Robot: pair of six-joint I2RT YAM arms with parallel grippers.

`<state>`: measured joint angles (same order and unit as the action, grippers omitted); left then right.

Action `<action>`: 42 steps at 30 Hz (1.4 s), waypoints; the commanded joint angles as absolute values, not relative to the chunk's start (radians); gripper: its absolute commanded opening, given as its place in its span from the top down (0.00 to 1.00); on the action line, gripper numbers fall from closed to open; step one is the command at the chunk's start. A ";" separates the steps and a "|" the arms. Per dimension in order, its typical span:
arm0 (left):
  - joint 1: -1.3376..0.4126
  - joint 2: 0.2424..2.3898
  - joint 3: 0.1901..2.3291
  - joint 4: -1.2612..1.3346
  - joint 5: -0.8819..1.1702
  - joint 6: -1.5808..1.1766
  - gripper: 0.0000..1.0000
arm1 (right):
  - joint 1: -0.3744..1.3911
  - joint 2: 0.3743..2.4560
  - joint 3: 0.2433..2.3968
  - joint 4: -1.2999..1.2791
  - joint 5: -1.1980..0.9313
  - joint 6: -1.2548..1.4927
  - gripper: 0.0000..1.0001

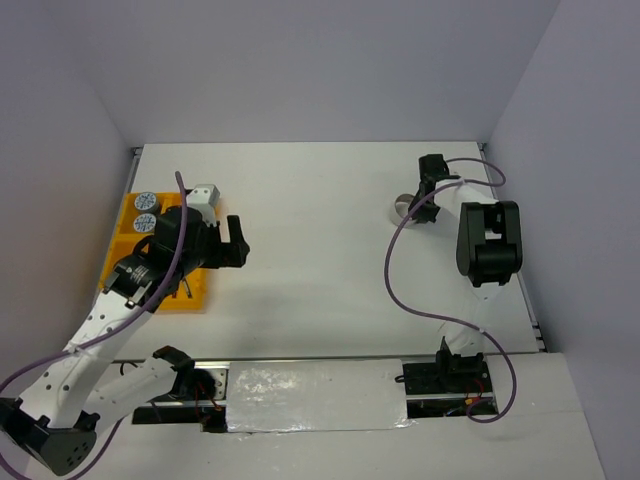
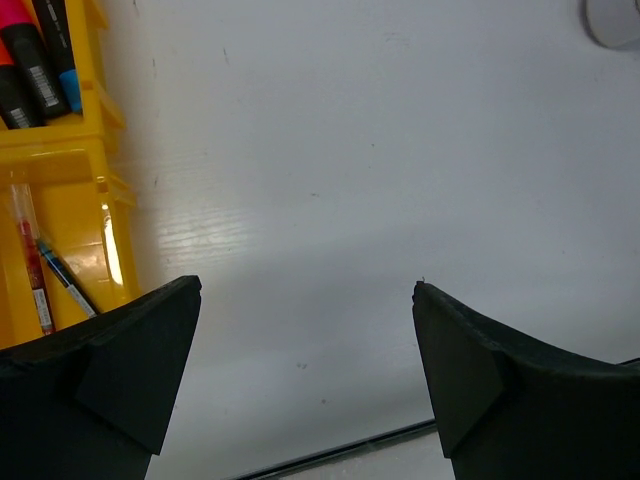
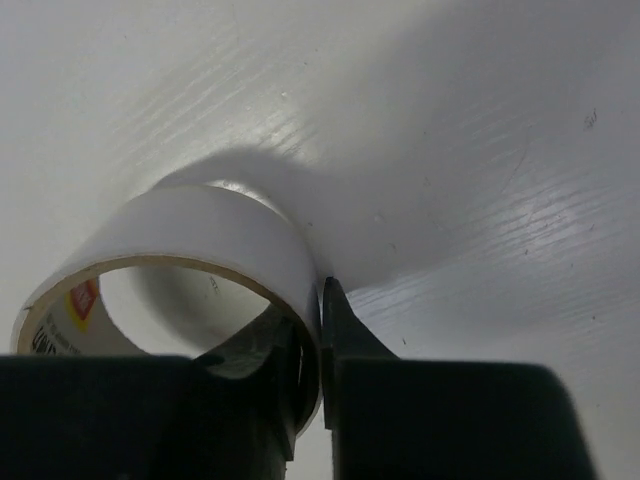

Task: Sort the stationery into containers
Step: Pick up the stationery from the center of the board, then place the stationery in the storage box.

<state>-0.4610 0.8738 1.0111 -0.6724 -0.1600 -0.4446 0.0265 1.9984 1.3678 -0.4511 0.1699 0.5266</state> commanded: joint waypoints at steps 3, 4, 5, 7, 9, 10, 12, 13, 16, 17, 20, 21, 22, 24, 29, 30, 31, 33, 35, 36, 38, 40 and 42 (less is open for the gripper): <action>-0.465 0.887 0.994 -0.576 -0.115 -0.491 0.01 | 0.110 1.884 1.330 -0.462 0.221 0.511 1.00; -0.465 0.888 0.986 -0.534 -0.057 -0.505 0.01 | 0.174 1.837 1.322 -0.465 0.257 0.500 1.00; -0.465 0.897 0.976 -0.485 -0.031 -0.523 0.01 | 0.210 1.810 1.315 -0.469 0.271 0.496 1.00; -0.465 0.928 0.971 -0.375 -0.008 -0.592 0.01 | 0.288 1.745 1.292 -0.479 0.301 0.488 1.00; -0.466 1.009 1.012 -0.341 0.037 -0.642 0.01 | 0.395 1.712 1.289 -0.515 0.357 0.502 1.00; -0.468 1.035 1.026 -0.310 0.044 -0.658 0.01 | 0.429 1.677 1.282 -0.521 0.371 0.517 1.00; -0.474 1.120 1.064 -0.281 0.055 -0.672 0.01 | 0.532 1.634 1.267 -0.509 0.374 0.535 1.00; -0.476 1.146 1.078 -0.279 0.049 -0.676 0.01 | 0.569 1.599 1.266 -0.509 0.373 0.552 1.00; -0.476 1.230 1.120 -0.267 0.055 -0.684 0.01 | 0.707 1.578 1.328 -0.554 0.411 0.571 1.00; -0.476 1.252 1.121 -0.249 0.057 -0.692 0.01 | 0.731 1.578 1.347 -0.567 0.410 0.574 1.00; -0.476 1.267 1.108 -0.227 0.028 -0.706 0.01 | 0.813 1.557 1.374 -0.566 0.437 0.584 1.00; -0.476 1.267 1.100 -0.216 0.041 -0.710 0.01 | 0.837 1.560 1.388 -0.566 0.437 0.586 1.00; -0.476 1.264 1.083 -0.206 0.049 -0.712 0.02 | 0.845 1.568 1.400 -0.577 0.439 0.589 1.00; -0.476 1.256 1.066 -0.164 0.066 -0.726 0.04 | 0.864 1.597 1.431 -0.601 0.458 0.594 1.00; -0.477 1.255 1.045 -0.160 0.069 -0.729 0.09 | 0.893 1.632 1.456 -0.611 0.483 0.598 1.00; -0.477 1.252 1.039 -0.161 0.068 -0.729 0.11 | 0.894 1.649 1.466 -0.615 0.485 0.603 1.00; -0.477 1.246 1.026 -0.160 0.066 -0.729 0.12 | 0.894 1.657 1.477 -0.627 0.503 0.607 1.00; -0.477 1.241 1.019 -0.164 0.060 -0.726 0.18 | 0.891 1.673 1.491 -0.632 0.505 0.604 1.00; -0.477 1.241 1.011 -0.173 0.054 -0.715 0.25 | 0.894 1.677 1.506 -0.635 0.509 0.606 1.00; -0.477 1.244 1.011 -0.178 0.051 -0.709 0.34 | 0.894 1.675 1.511 -0.635 0.509 0.604 1.00; -0.477 1.253 1.005 -0.184 0.055 -0.701 0.46 | 0.894 1.674 1.522 -0.632 0.506 0.606 1.00; -0.477 1.261 0.991 -0.167 0.066 -0.701 0.57 | 0.894 1.667 1.525 -0.621 0.492 0.598 1.00; -0.477 1.264 0.979 -0.146 0.093 -0.701 0.57 | 0.894 1.672 1.537 -0.615 0.465 0.591 1.00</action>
